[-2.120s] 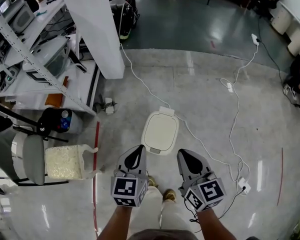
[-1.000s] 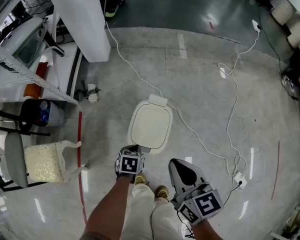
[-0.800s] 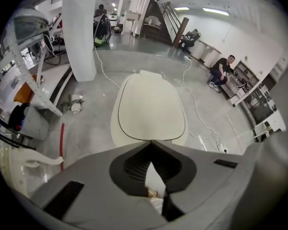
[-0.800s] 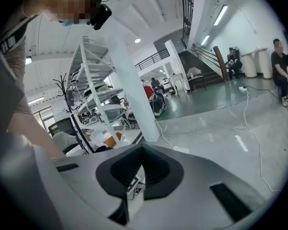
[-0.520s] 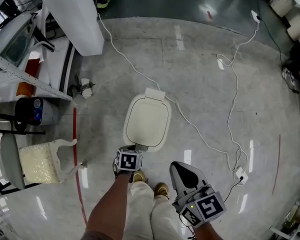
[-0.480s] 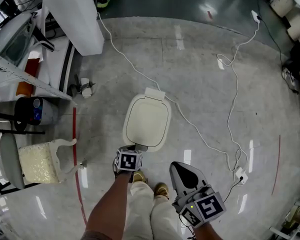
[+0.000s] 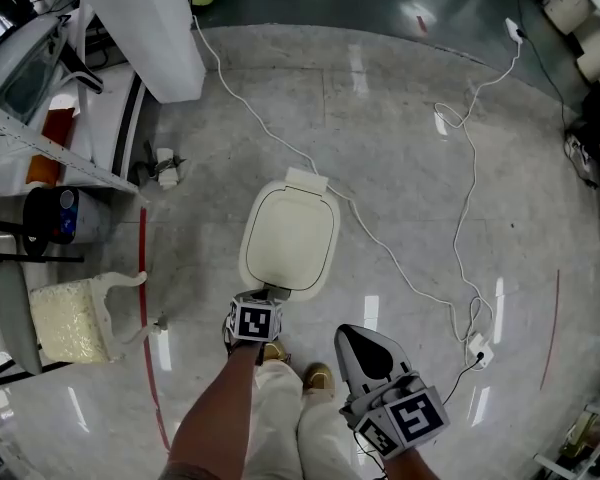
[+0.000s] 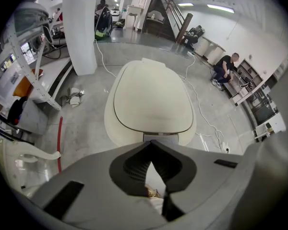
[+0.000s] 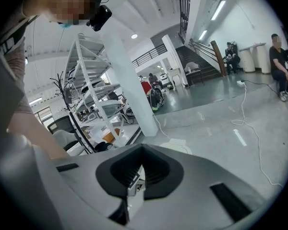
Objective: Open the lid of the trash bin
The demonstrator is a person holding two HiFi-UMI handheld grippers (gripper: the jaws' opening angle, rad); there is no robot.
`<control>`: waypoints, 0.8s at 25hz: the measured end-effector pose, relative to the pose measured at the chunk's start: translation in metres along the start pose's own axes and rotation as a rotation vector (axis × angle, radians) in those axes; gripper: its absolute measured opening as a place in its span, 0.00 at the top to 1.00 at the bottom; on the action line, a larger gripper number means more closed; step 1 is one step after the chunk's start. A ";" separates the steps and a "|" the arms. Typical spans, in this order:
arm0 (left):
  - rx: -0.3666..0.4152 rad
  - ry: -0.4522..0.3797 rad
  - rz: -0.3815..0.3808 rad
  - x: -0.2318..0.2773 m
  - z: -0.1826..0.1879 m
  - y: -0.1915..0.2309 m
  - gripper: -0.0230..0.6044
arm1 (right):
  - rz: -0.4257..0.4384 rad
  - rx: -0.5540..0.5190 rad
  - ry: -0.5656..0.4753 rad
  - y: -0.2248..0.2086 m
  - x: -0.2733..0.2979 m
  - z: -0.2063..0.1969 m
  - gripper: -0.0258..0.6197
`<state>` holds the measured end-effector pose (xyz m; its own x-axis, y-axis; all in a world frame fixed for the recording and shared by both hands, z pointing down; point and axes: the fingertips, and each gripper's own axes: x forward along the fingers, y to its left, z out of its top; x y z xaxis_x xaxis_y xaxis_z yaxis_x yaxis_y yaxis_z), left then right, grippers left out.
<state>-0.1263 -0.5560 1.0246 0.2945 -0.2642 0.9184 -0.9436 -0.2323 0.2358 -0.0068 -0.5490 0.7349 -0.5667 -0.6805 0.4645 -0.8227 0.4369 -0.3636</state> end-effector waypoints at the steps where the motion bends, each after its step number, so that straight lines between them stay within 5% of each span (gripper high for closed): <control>1: 0.002 -0.001 0.001 0.000 -0.001 0.000 0.96 | 0.000 0.000 0.003 0.000 0.000 -0.002 0.91; 20: -0.046 0.011 -0.003 -0.004 0.009 0.002 0.97 | -0.013 -0.003 0.001 -0.003 -0.012 -0.002 0.91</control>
<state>-0.1280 -0.5636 1.0184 0.2958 -0.2532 0.9211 -0.9488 -0.1898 0.2525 0.0023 -0.5413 0.7318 -0.5559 -0.6855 0.4702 -0.8302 0.4296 -0.3552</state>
